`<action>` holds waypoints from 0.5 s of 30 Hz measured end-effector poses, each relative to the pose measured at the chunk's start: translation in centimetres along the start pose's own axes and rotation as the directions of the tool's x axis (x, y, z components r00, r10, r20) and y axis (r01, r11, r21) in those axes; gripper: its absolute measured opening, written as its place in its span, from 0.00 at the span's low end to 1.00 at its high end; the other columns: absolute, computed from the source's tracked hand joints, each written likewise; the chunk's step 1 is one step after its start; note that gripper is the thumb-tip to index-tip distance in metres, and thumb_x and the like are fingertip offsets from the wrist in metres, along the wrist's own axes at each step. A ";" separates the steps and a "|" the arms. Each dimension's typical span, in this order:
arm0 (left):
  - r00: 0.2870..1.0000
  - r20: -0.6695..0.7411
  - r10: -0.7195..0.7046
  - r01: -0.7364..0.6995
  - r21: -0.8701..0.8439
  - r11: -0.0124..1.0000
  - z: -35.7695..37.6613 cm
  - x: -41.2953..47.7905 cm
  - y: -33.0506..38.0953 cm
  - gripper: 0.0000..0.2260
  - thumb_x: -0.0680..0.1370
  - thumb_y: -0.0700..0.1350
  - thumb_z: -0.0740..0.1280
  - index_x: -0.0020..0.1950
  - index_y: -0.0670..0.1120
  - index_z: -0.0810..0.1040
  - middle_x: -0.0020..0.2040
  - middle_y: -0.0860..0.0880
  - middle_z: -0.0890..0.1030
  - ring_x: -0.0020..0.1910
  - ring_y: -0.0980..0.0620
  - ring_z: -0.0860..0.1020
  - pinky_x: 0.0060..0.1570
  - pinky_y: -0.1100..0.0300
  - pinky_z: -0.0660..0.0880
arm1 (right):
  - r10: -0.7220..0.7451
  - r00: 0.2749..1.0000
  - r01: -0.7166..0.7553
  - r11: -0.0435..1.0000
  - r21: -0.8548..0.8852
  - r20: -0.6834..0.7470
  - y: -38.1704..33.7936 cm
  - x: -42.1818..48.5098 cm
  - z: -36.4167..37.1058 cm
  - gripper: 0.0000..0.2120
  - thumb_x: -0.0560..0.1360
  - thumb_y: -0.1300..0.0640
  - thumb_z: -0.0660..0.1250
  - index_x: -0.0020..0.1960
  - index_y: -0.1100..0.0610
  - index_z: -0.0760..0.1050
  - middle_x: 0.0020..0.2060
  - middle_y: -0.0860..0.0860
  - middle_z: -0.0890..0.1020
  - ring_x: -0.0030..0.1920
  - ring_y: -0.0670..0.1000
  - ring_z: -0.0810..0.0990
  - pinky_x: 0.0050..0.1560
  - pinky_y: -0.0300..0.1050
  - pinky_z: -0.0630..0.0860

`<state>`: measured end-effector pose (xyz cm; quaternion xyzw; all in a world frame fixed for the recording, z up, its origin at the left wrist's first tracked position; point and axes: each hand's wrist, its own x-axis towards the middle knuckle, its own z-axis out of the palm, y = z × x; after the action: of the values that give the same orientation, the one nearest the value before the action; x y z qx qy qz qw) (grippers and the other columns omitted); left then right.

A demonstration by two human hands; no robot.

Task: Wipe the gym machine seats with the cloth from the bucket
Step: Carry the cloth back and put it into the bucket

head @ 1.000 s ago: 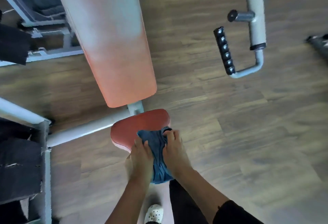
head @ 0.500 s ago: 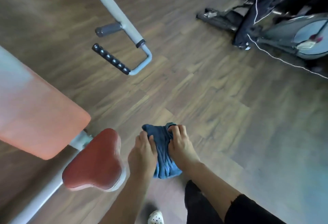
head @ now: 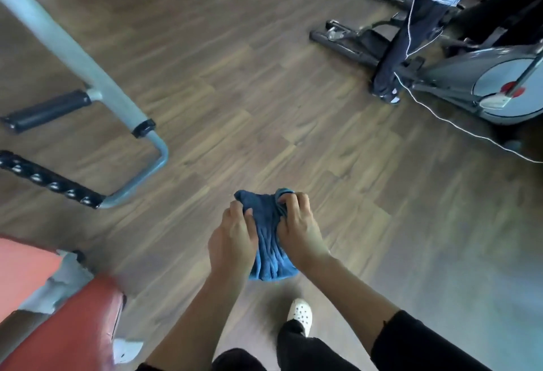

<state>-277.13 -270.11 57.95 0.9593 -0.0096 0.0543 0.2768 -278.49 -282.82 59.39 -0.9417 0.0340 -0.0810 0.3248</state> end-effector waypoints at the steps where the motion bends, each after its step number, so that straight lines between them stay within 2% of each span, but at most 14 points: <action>1: 1.000 -0.002 -0.031 0.031 -0.010 0.999 0.4 1.6 1.1 0.09 0.80 0.46 0.59 0.47 0.40 0.71 0.36 0.44 0.76 0.30 0.42 0.76 0.29 0.58 0.62 | -0.009 1.000 0.008 1.000 0.014 0.026 0.9 2.0 -0.5 0.17 0.71 0.76 0.58 0.57 0.64 0.70 0.53 0.56 0.69 0.45 0.60 0.75 0.41 0.41 0.70; 6: 0.988 -0.047 -0.146 0.146 -0.001 0.989 2.1 9.8 4.0 0.09 0.81 0.45 0.59 0.48 0.40 0.71 0.36 0.44 0.75 0.32 0.41 0.75 0.31 0.57 0.60 | -0.052 0.996 0.050 0.999 0.022 0.079 3.3 11.9 -0.7 0.16 0.73 0.74 0.57 0.59 0.64 0.71 0.55 0.59 0.69 0.47 0.59 0.73 0.44 0.39 0.67; 8: 0.982 -0.063 -0.179 0.179 -0.008 0.984 2.9 13.8 4.1 0.09 0.81 0.45 0.59 0.48 0.39 0.71 0.36 0.44 0.75 0.33 0.40 0.75 0.31 0.56 0.60 | -0.089 0.991 0.084 0.995 0.051 0.101 3.8 16.2 0.0 0.16 0.73 0.73 0.57 0.59 0.65 0.70 0.54 0.59 0.69 0.47 0.58 0.73 0.45 0.41 0.69; 10: 0.976 -0.069 -0.206 0.207 -0.001 0.978 3.5 17.6 3.8 0.09 0.81 0.45 0.58 0.49 0.40 0.71 0.38 0.43 0.76 0.35 0.40 0.76 0.32 0.56 0.61 | -0.122 0.985 0.115 0.991 0.061 0.125 3.8 20.3 0.8 0.15 0.73 0.73 0.57 0.59 0.65 0.70 0.54 0.59 0.69 0.47 0.58 0.73 0.47 0.44 0.72; 13: 0.959 -0.076 -0.272 0.273 0.007 0.962 4.9 25.7 2.3 0.10 0.81 0.46 0.56 0.51 0.40 0.70 0.40 0.44 0.76 0.37 0.41 0.75 0.34 0.56 0.62 | -0.195 0.965 0.183 0.980 0.083 0.174 3.7 28.8 3.2 0.14 0.74 0.71 0.58 0.59 0.66 0.69 0.54 0.59 0.68 0.46 0.57 0.72 0.48 0.41 0.70; 15: 0.945 -0.085 -0.316 0.316 -0.007 0.949 5.4 31.8 0.8 0.09 0.82 0.47 0.55 0.51 0.42 0.69 0.40 0.47 0.74 0.36 0.44 0.73 0.34 0.56 0.62 | -0.209 0.957 0.189 0.975 0.115 0.200 3.0 35.2 5.3 0.14 0.73 0.71 0.58 0.58 0.65 0.69 0.54 0.59 0.68 0.46 0.56 0.72 0.48 0.44 0.71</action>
<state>-245.06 -273.33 57.33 0.9462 0.1562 0.0501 0.2788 -242.94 -286.07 58.06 -0.9271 -0.0994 -0.0145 0.3611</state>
